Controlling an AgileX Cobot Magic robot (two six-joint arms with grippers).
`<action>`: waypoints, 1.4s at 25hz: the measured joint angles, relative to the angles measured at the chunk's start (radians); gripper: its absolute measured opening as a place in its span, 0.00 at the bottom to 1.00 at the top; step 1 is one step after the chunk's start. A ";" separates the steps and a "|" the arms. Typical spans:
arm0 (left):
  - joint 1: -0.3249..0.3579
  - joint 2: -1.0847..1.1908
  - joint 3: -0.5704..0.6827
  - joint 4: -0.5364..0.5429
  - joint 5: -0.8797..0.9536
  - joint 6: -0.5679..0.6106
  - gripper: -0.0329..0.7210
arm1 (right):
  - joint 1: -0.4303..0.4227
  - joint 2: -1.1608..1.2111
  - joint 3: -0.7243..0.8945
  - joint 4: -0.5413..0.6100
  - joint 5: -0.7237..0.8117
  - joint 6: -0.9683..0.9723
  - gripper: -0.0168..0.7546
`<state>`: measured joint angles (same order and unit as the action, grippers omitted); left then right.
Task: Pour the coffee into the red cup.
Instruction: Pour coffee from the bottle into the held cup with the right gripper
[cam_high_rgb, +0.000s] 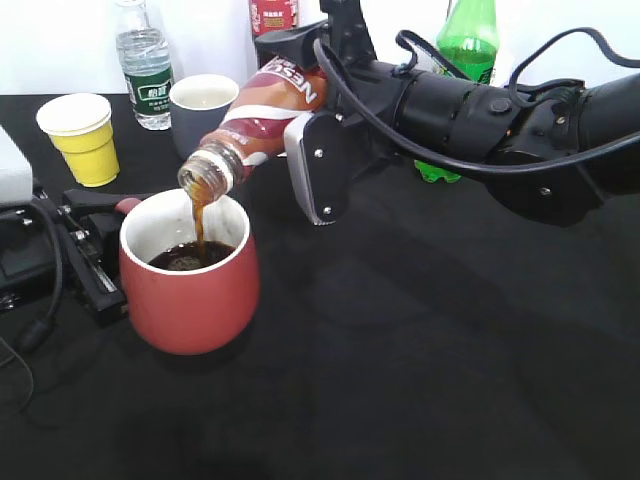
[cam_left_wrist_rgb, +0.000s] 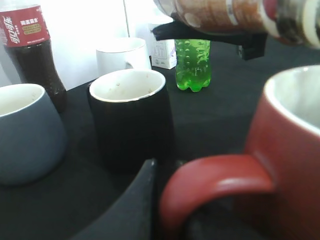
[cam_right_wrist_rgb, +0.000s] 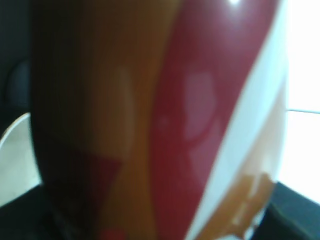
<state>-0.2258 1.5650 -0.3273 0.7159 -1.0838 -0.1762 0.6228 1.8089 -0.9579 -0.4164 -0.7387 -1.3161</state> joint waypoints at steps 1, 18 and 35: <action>0.000 0.000 0.000 0.000 0.000 0.000 0.14 | 0.000 0.000 0.000 0.000 -0.001 -0.001 0.72; 0.000 0.000 0.000 0.000 0.000 0.000 0.14 | 0.000 0.000 0.000 0.000 -0.017 0.097 0.72; 0.000 0.000 0.000 -0.054 0.000 0.000 0.14 | 0.000 0.000 -0.001 -0.018 -0.070 0.509 0.72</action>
<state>-0.2258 1.5650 -0.3273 0.6623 -1.0835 -0.1762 0.6228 1.8089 -0.9590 -0.4342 -0.8083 -0.8067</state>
